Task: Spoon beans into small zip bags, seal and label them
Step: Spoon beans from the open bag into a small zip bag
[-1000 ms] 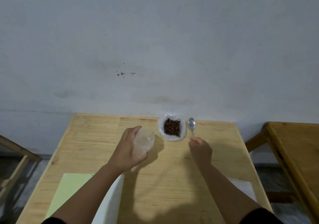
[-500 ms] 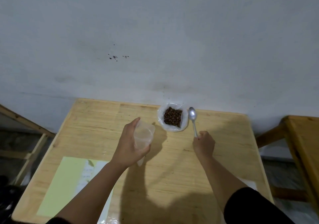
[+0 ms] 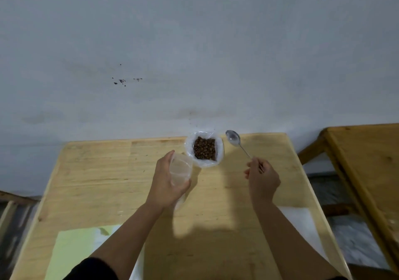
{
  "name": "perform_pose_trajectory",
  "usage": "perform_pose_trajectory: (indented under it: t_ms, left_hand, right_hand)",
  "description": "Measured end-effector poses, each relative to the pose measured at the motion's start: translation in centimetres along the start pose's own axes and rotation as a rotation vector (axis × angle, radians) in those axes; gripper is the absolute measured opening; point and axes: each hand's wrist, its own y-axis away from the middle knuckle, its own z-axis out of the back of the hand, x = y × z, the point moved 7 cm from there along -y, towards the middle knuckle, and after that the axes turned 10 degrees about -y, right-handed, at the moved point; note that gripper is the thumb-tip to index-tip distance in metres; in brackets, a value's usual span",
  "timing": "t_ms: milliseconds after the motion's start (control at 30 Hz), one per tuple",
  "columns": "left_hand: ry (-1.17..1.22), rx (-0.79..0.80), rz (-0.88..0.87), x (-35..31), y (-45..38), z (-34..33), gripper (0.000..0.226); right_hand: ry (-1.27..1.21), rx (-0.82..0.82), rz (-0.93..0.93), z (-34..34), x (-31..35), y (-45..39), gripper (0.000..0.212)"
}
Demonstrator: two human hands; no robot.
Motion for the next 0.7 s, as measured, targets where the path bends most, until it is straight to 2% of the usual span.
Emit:
perform_pose_trajectory:
  t_ms: [200, 467, 533, 633, 700]
  left_hand:
    - [0.060, 0.032, -0.027, -0.3, -0.7, -0.7, 0.093]
    - [0.088, 0.059, -0.012, -0.1, -0.8, -0.6, 0.095]
    - [0.073, 0.069, -0.011, -0.1, -0.9, -0.5, 0.095]
    - [0.045, 0.093, -0.018, -0.1, -1.2, -0.5, 0.096]
    - [0.031, 0.113, -0.018, -0.2, -1.6, -0.6, 0.096]
  right_hand:
    - [-0.081, 0.040, 0.172, -0.5, 3.1, 2.7, 0.013]
    - [0.085, 0.078, 0.323, -4.0, 2.6, 4.1, 0.016]
    - [0.063, 0.093, 0.200, -5.3, 1.2, 3.9, 0.017]
    - [-0.120, 0.052, -0.170, -6.7, -1.8, 3.1, 0.018]
    - [-0.249, 0.006, -0.348, -7.0, -3.0, 2.8, 0.018]
